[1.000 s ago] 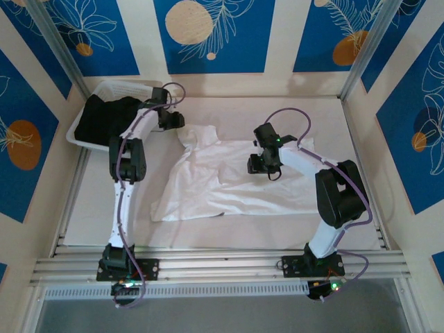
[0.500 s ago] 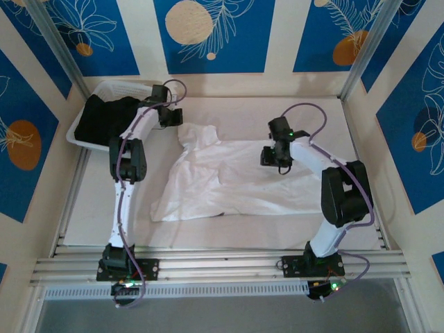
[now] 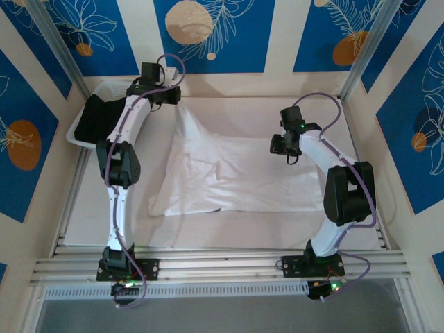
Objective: Fold the inside-out t-shirt
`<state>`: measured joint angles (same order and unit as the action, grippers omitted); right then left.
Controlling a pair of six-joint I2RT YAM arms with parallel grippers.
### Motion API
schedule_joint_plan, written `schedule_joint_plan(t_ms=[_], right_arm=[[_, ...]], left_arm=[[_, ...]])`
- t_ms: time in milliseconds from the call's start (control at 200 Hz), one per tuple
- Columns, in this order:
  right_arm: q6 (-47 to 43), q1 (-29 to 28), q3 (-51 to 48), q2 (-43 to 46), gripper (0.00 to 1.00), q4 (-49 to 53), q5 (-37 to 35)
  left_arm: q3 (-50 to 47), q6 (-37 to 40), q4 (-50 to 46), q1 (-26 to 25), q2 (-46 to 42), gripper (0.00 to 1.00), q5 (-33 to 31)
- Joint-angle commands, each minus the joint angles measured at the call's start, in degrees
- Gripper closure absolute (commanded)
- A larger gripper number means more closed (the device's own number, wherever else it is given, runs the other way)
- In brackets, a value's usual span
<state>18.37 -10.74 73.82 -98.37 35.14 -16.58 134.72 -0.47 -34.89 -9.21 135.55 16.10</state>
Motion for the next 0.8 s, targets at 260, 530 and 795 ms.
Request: schedule_joint_plan(t_ms=[260,530,795], right_arm=[[-1.12,9.13,12.09,-11.98,0.5,2.75,-3.55],[-1.06,16.56,27.33,-25.66,0.48,7.76,-2.23],[-2.26,17.48,38.55,-35.08,0.51,12.79,-0.13]], left_arm=[[0.9,3.63,-2.15,-1.99,-2.93,1.0,0.51],[0.48,4.32,-2.47,-3.1,-2.97,1.0,-0.1],[-0.77,4.67,-1.94,-3.25,-3.6,1.0,-0.45]])
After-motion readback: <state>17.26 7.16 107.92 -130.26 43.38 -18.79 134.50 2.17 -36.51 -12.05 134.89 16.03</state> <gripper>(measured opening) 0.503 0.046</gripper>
